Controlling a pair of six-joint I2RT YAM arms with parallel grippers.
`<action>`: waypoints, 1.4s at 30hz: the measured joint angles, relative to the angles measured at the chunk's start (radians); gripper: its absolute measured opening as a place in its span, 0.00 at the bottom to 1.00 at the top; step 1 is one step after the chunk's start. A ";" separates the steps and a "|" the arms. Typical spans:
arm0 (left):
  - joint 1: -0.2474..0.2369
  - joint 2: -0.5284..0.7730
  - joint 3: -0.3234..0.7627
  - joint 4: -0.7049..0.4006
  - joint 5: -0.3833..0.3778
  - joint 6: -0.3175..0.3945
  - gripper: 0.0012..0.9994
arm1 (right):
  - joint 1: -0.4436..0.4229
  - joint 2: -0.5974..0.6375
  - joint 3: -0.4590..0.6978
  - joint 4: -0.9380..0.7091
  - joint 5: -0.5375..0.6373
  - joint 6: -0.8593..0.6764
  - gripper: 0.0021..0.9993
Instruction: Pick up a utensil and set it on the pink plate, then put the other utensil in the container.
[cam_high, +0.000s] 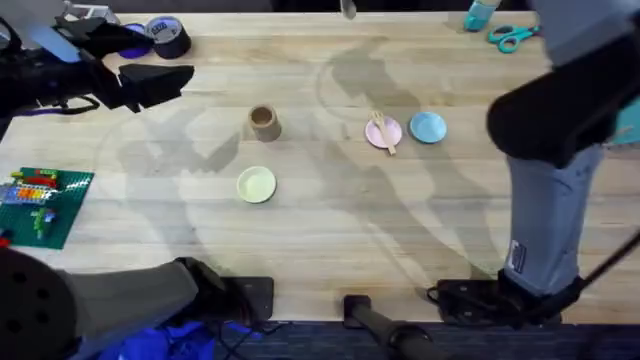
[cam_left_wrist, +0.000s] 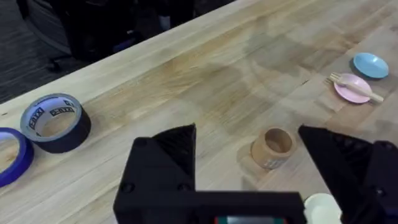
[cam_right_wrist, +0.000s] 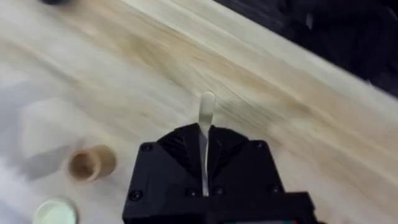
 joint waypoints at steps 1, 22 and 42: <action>0.000 0.000 0.000 0.000 0.000 0.000 0.99 | -0.004 -0.019 0.000 -0.001 -0.033 -0.018 0.03; 0.000 0.000 0.000 0.000 0.000 0.000 0.99 | -0.115 -0.340 -0.448 0.012 -0.323 -0.218 0.03; -0.001 0.000 0.000 -0.025 -0.002 0.003 0.99 | 0.004 -0.340 -0.916 0.872 -0.690 -0.241 0.03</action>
